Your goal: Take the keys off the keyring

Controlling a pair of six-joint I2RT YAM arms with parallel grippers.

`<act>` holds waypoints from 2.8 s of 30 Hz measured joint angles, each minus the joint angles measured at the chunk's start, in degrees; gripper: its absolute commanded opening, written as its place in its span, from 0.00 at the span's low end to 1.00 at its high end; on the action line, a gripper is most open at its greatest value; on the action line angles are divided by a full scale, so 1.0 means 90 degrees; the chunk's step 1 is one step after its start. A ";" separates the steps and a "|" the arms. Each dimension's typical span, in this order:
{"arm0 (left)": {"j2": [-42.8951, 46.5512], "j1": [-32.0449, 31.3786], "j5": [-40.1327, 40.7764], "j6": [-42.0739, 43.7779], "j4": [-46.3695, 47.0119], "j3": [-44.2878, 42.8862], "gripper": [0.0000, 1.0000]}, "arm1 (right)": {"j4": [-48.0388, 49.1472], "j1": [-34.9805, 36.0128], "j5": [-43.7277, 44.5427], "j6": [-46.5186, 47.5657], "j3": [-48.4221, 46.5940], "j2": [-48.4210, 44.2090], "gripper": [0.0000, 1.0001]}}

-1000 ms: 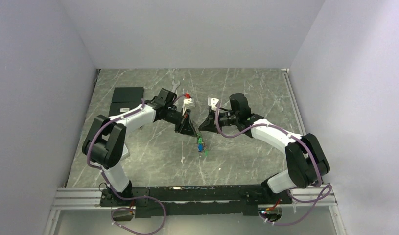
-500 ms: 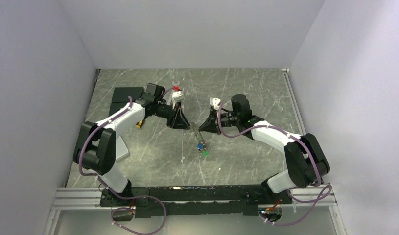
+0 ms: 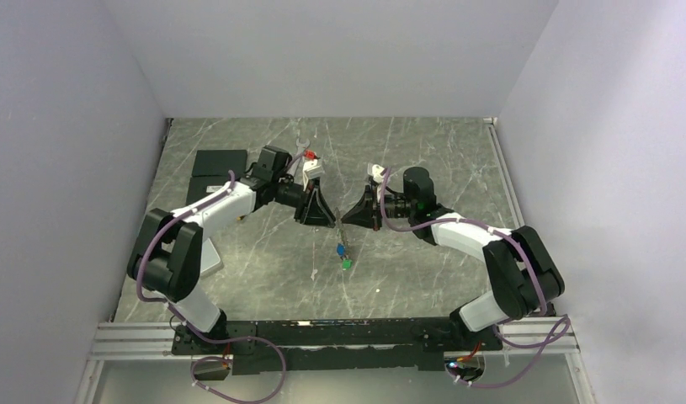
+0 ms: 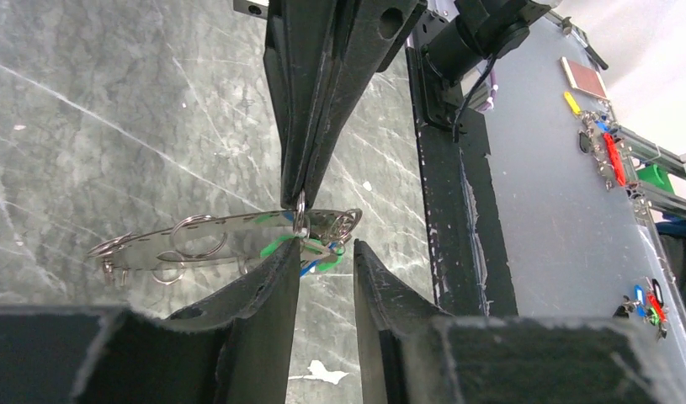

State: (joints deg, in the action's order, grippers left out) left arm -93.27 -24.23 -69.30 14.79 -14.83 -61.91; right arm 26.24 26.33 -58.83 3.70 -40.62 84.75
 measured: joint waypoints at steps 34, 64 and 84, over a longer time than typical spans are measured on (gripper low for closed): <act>-0.0153 -0.0015 0.0335 -0.0464 0.0775 0.0486 0.33 | 0.1056 -0.0070 -0.0002 -0.0986 0.0311 0.0170 0.00; -0.0153 -0.0165 0.0112 -0.1056 0.1569 0.0488 0.18 | 0.1338 -0.0070 -0.0005 -0.1263 0.0321 0.0301 0.00; -0.0180 -0.0231 0.0602 0.0799 -0.0826 -0.0425 0.00 | -0.2305 -0.0061 -0.0189 0.1651 -0.1112 0.0202 0.34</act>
State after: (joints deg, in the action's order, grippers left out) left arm -94.89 -26.30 -63.88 21.98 -22.26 -65.73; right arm 5.50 25.78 -60.53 18.57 -50.63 86.56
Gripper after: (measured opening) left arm 0.010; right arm 0.317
